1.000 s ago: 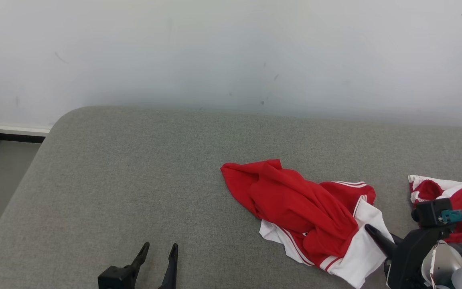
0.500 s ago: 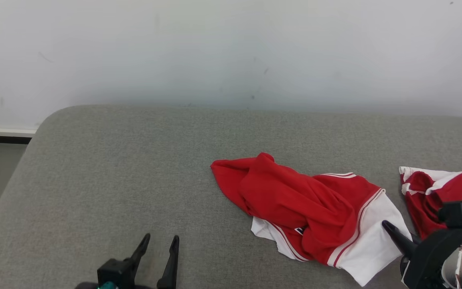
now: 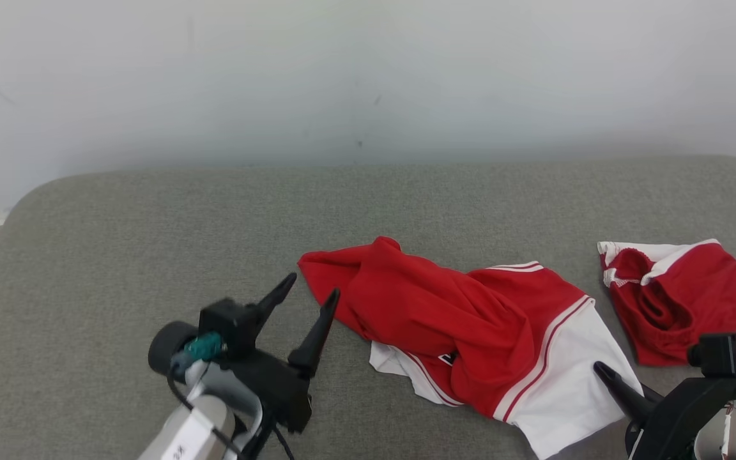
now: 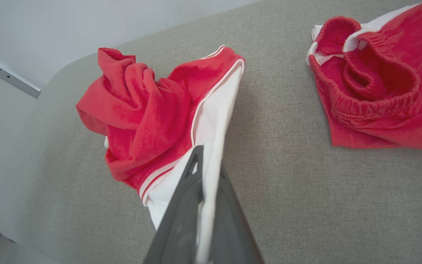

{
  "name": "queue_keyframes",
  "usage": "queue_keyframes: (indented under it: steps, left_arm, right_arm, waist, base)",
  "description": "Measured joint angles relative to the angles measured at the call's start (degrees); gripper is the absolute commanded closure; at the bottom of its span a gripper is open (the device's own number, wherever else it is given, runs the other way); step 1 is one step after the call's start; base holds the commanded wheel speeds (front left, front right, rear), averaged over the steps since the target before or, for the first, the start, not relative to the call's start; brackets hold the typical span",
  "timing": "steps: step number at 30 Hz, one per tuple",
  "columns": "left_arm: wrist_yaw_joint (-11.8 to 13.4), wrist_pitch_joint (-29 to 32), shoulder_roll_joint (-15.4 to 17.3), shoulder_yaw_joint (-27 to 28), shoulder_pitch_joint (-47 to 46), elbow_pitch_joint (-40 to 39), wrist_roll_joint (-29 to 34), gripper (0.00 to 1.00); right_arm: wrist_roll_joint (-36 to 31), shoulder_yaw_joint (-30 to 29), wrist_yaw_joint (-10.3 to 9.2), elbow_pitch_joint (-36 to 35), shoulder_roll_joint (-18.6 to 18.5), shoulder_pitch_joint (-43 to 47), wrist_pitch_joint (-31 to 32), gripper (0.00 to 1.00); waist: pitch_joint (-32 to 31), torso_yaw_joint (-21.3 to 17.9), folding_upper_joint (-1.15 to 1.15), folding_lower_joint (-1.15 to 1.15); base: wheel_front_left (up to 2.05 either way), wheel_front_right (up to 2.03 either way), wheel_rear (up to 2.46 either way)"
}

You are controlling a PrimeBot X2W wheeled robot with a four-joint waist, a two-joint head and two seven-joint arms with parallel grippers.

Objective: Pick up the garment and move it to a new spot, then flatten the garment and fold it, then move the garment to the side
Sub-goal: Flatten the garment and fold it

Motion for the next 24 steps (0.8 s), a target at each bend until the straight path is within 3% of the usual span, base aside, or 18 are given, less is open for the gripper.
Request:
queue_keyframes:
  steps: [7,14,24]
  left_arm:
    - [-2.1,5.1,-2.4,0.4,-7.8,10.1,-6.5,0.0]
    - [-2.1,10.0,-3.6,0.1,-10.6,18.0,-12.9,0.0]
    - [-2.1,14.7,-4.2,-8.5,-16.3,21.7,-18.2,0.0]
  right_arm:
    - [-1.1,1.0,-0.42,-1.1,0.1,-2.2,1.1,1.0]
    - [-1.6,2.2,-0.42,-1.4,0.5,-5.6,2.5,1.0]
    - [-2.8,3.4,-0.49,-1.1,0.8,-7.8,3.5,1.0]
  waist:
    - [2.1,-1.9,0.0,0.0]
    - [3.8,-3.7,0.0,0.01]
    - [6.4,-5.3,0.0,0.01]
  base:
    - [0.0,0.0,0.0]
    - [0.0,0.0,0.0]
    - [0.0,0.0,0.0]
